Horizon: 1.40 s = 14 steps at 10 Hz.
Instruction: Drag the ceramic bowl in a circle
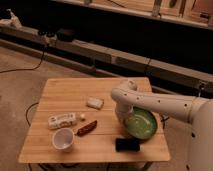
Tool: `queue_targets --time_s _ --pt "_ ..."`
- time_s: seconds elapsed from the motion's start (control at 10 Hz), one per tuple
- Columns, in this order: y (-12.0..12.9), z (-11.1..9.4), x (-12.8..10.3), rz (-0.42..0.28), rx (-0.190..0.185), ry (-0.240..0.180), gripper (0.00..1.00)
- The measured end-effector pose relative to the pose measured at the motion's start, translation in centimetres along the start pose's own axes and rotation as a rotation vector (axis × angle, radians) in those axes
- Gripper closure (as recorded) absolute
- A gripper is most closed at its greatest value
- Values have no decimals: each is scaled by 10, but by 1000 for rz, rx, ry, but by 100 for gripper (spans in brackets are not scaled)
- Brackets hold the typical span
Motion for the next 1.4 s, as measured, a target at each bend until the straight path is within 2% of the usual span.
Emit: queue_targets --time_s 0.1,0.3,0.4,0.5,0.6,0.8,1.0,1.2,1.4 --pt "22 -2 13 41 -10 29 100" --pt "41 -2 30 79 -6 65 100" --pt "60 -5 64 100 -2 127 100" --pt "65 -7 89 96 -4 159 100" --pt "60 -6 105 75 -4 173 100" --pt "26 1 117 18 14 169 100" --pt "-30 7 117 -68 53 157 100" --pt "-78 7 104 -144 97 141 100" --pt "-111 4 86 -200 134 124 100"
